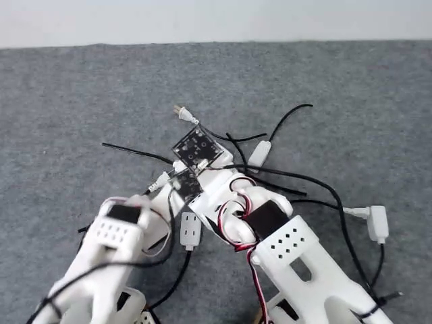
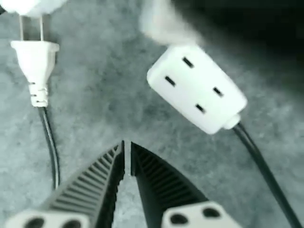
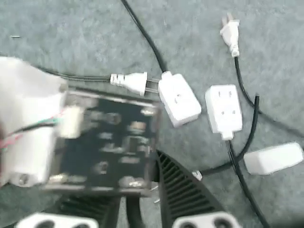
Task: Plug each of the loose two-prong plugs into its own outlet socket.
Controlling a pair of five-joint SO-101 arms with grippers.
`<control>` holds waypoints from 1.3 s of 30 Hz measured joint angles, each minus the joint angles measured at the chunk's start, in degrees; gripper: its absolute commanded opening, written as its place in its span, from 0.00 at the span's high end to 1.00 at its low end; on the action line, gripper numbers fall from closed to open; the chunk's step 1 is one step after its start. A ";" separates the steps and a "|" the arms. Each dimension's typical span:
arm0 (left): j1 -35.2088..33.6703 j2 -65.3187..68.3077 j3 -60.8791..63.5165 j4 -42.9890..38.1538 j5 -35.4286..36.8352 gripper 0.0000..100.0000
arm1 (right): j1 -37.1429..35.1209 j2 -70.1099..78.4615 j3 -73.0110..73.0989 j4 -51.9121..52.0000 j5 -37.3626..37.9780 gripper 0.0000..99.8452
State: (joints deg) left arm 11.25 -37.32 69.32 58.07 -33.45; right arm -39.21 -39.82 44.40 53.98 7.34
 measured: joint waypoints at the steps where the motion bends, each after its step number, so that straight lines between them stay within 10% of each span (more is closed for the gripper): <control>1: 0.00 -2.99 1.67 -0.88 0.53 0.99 | 0.00 0.18 0.00 -0.26 -0.88 0.99; 20: -23.47 -30.59 13.27 -31.12 45.54 0.99 | -1.41 11.43 -2.46 0.97 -23.65 0.99; 39: -25.05 -30.59 13.27 -32.53 47.74 0.99 | -4.92 15.91 -2.81 1.23 -28.75 0.99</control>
State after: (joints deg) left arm -13.80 -67.91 82.59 25.54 14.29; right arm -44.13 -23.91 41.58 55.21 -21.41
